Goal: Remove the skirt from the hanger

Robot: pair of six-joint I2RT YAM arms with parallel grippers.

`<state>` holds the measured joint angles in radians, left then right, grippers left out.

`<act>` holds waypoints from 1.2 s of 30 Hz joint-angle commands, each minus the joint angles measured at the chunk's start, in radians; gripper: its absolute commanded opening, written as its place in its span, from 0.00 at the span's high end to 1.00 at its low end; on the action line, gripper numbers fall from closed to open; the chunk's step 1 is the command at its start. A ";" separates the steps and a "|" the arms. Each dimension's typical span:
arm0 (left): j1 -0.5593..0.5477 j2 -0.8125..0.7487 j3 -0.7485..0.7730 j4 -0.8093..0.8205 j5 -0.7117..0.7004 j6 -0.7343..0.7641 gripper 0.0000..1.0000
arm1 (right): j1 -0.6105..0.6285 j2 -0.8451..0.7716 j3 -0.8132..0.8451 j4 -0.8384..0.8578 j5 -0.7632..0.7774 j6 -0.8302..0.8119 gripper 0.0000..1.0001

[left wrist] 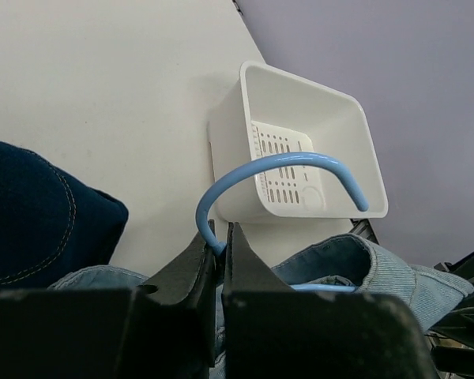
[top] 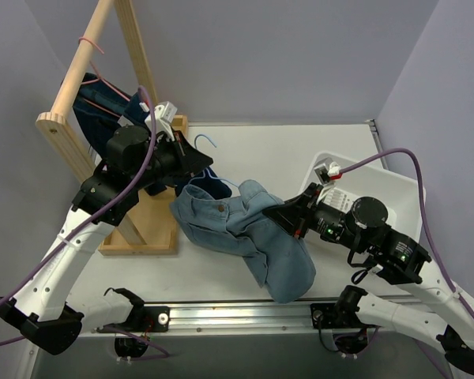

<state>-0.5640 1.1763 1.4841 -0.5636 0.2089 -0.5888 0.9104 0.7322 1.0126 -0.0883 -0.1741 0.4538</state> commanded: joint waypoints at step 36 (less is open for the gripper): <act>-0.066 -0.095 0.002 -0.078 -0.108 0.156 0.98 | 0.001 0.345 0.271 -0.102 0.098 0.056 0.22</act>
<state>-0.6277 1.1076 1.4681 -0.6834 0.1089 -0.4522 0.9104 1.0927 1.2556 -0.2192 -0.0460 0.5072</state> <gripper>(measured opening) 0.074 0.822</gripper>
